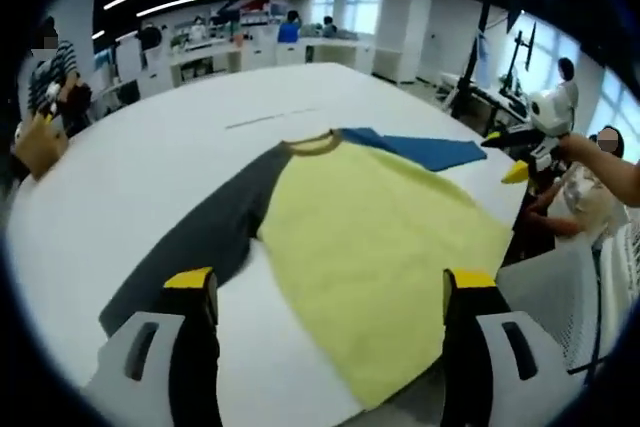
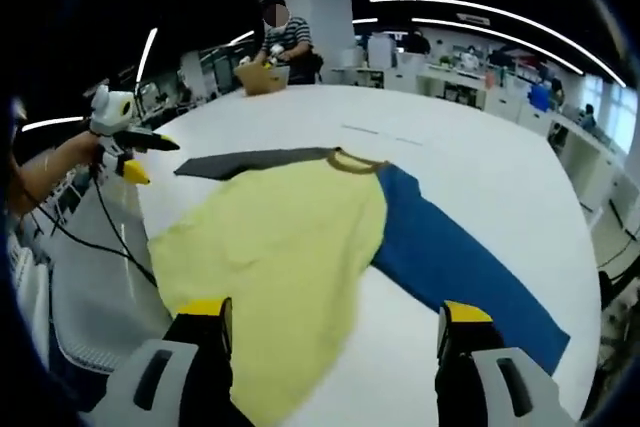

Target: Fold the garment on the visible template until the final outline fits inside the template.

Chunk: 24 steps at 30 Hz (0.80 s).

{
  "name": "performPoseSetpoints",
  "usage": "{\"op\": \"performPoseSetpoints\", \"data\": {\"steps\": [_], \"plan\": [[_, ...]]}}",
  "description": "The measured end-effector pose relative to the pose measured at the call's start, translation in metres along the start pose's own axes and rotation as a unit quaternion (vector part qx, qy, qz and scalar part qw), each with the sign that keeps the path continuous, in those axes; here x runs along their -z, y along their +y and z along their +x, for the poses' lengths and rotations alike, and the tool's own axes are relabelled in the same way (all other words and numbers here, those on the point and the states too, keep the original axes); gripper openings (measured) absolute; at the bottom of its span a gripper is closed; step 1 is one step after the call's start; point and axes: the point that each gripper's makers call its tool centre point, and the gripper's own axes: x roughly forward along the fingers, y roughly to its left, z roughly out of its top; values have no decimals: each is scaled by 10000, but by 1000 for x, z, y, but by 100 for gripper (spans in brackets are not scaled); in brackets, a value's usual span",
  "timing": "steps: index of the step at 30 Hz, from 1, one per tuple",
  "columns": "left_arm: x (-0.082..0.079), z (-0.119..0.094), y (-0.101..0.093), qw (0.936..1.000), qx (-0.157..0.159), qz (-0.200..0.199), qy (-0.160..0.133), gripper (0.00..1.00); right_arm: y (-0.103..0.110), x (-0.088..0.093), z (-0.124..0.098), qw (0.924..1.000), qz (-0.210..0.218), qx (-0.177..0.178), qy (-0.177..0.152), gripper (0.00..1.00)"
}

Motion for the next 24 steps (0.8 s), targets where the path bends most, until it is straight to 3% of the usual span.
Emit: {"op": "performPoseSetpoints", "data": {"steps": [11, 19, 24], "plan": [[-39, 20, 27, 9993, 113, 78, -359, 96, -30, -42, 22, 9998, -47, -94, -190, 86], [-43, 37, 55, 9991, -4, 77, -426, 92, -46, -68, 36, 9996, -63, -58, -261, 81], [-56, 48, 67, 9983, -75, 225, -526, 87, -58, -81, 49, 9996, -90, 23, -280, 74]]}}
